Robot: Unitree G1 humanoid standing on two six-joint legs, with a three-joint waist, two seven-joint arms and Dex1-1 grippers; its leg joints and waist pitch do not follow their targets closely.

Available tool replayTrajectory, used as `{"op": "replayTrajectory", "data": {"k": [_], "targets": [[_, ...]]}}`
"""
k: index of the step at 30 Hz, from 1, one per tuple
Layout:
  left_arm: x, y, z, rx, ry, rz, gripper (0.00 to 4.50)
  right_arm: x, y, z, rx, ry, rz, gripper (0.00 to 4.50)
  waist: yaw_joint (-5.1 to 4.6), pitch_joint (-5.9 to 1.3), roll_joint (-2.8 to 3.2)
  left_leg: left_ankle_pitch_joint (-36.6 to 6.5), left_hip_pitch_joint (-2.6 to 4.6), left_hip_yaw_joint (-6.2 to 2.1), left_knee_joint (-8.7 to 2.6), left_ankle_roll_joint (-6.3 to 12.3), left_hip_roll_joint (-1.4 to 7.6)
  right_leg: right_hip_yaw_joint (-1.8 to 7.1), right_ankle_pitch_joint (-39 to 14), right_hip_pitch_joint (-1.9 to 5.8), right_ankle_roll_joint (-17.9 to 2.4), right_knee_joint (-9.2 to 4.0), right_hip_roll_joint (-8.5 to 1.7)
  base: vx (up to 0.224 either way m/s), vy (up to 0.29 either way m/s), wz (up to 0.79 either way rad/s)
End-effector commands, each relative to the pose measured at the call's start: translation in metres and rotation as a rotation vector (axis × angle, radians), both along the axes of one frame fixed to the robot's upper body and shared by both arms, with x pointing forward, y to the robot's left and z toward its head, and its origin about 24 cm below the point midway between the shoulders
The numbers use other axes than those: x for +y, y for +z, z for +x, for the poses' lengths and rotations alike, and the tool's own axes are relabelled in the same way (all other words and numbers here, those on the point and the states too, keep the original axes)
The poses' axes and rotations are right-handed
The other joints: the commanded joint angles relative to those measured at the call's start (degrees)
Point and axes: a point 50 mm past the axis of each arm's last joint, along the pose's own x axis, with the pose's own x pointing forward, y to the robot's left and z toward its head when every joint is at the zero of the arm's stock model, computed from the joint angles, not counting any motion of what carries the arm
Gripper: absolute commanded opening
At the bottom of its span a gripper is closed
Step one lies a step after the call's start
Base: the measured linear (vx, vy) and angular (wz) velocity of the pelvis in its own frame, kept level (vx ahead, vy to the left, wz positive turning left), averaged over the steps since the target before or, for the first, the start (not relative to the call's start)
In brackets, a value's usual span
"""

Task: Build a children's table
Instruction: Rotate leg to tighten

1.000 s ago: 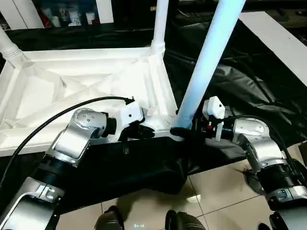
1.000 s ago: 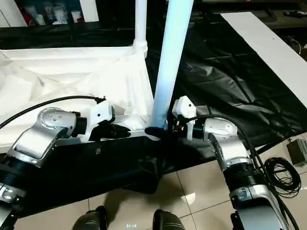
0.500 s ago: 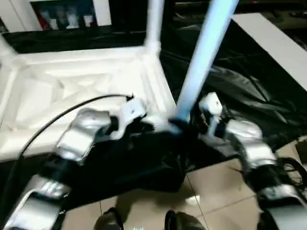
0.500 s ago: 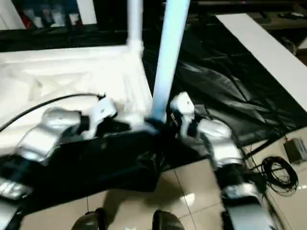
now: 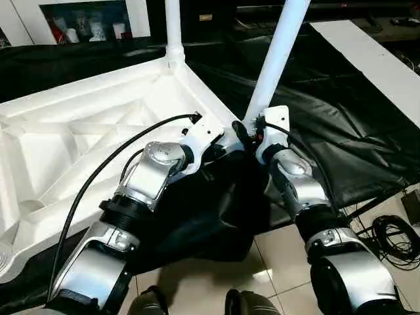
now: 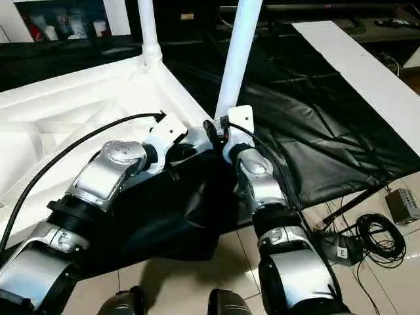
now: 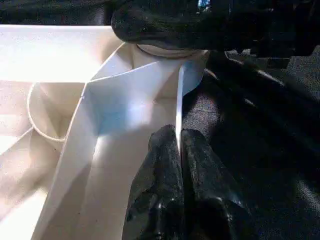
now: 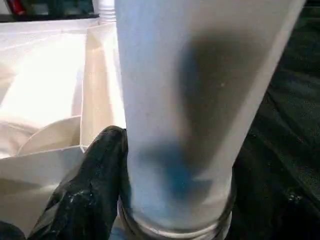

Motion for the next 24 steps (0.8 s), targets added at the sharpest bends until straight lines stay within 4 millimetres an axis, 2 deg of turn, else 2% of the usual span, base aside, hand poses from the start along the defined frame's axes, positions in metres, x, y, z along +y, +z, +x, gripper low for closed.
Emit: {"op": "replayTrajectory", "data": {"k": [1, 2, 6, 8, 10, 12, 16, 18, 21, 22, 24], "targets": [[0.016, -0.022, 0.000, 0.062, 0.123, 0.041, 0.00, 0.017, -0.015, -0.010, 0.048, 0.093, 0.058, 2.99, 0.04, -4.01, -0.20, -10.53, 0.97, -0.45, -2.98, 3.55, 1.06, 2.19, -7.76, 2.11, -11.72, -4.22, -2.79, 0.000, 0.000, 0.00], [0.016, -0.022, 0.000, 0.061, 0.118, 0.040, 0.00, 0.016, -0.012, -0.010, 0.027, 0.111, 0.079, 3.34, 0.06, -4.05, -0.23, -10.22, 0.90, -0.44, -2.94, 3.65, 1.04, 2.19, -7.52, 2.19, -11.81, -4.18, -2.82, 0.000, 0.000, 0.00], [0.016, -0.020, -0.002, 0.066, 0.078, 0.035, 0.00, 0.010, -0.002, -0.009, -0.042, 0.160, 0.029, 3.55, -0.14, -4.10, -0.31, -9.48, 0.56, -0.54, -2.95, 4.57, 1.01, 2.05, -7.07, 2.41, -12.22, -4.13, -2.81, 0.000, 0.000, 0.00], [0.018, -0.022, -0.004, 0.071, 0.053, 0.046, 0.00, 0.006, 0.000, -0.010, -0.073, 0.218, -0.041, 3.77, -0.41, -4.02, -0.28, -9.44, 0.67, -0.48, -2.91, 4.65, 1.08, 2.04, -7.05, 2.24, -12.75, -4.19, -2.77, 0.000, 0.000, 0.00], [0.020, -0.023, -0.006, 0.075, 0.030, 0.053, 0.00, 0.001, 0.000, -0.012, -0.088, 0.274, -0.093, 3.90, -0.39, -4.03, -0.01, -9.37, 0.58, -0.51, -2.84, 4.72, 1.06, 2.00, -6.90, 2.42, -13.14, -4.24, -2.78, 0.000, 0.000, 0.00], [0.023, -0.023, -0.008, 0.081, -0.001, 0.052, 0.00, -0.008, 0.001, -0.015, -0.093, 0.339, -0.120, 3.90, -0.39, -3.99, -0.19, -9.37, 0.54, -0.46, -2.81, 5.25, 1.01, 2.04, -6.38, 2.56, -13.30, -4.30, -2.80, 0.000, 0.000, 0.00], [0.028, -0.022, -0.017, 0.090, -0.136, 0.064, 0.00, -0.029, 0.004, -0.022, -0.101, 0.469, -0.187, 3.90, -0.39, -4.09, -0.15, -8.10, 0.58, -0.42, -2.61, 6.81, 1.11, 2.04, -4.11, 2.67, -14.44, -4.07, -2.73, 0.000, 0.000, 0.00], [0.029, -0.022, -0.019, 0.095, -0.162, 0.069, 0.00, -0.033, 0.005, -0.024, -0.103, 0.493, -0.199, 3.90, -0.42, -4.11, -0.08, -7.68, 0.64, -0.38, -2.62, 6.89, 1.23, 2.07, -3.35, 2.60, -15.10, -3.92, -2.74, 0.000, 0.000, 0.00], [0.037, -0.022, -0.030, 0.136, -0.290, 0.086, 0.00, -0.049, 0.008, -0.034, -0.078, 0.636, -0.237, 3.90, -0.20, -4.03, 0.22, -8.13, 0.86, -0.49, -2.73, 7.08, 1.45, 2.01, -2.94, 2.67, -15.66, -3.90, -2.66, 0.000, 0.000, 0.00], [0.040, -0.023, -0.036, 0.159, -0.366, 0.084, 0.00, -0.053, 0.008, -0.040, -0.058, 0.699, -0.241, 3.90, -0.17, -4.02, 0.25, -7.80, 0.90, -0.51, -2.75, 7.35, 1.44, 2.01, -1.99, 2.73, -16.03, -3.80, -2.62, 0.000, 0.000, 0.00], [0.042, -0.023, -0.040, 0.165, -0.405, 0.085, 0.00, -0.055, 0.008, -0.043, -0.051, 0.735, -0.244, 3.90, -0.22, -4.06, 0.28, -6.76, 0.97, -0.34, -2.67, 7.61, 1.53, 2.07, 0.15, 2.59, -16.76, -3.49, -2.63, 0.000, 0.000, 0.00]]}}
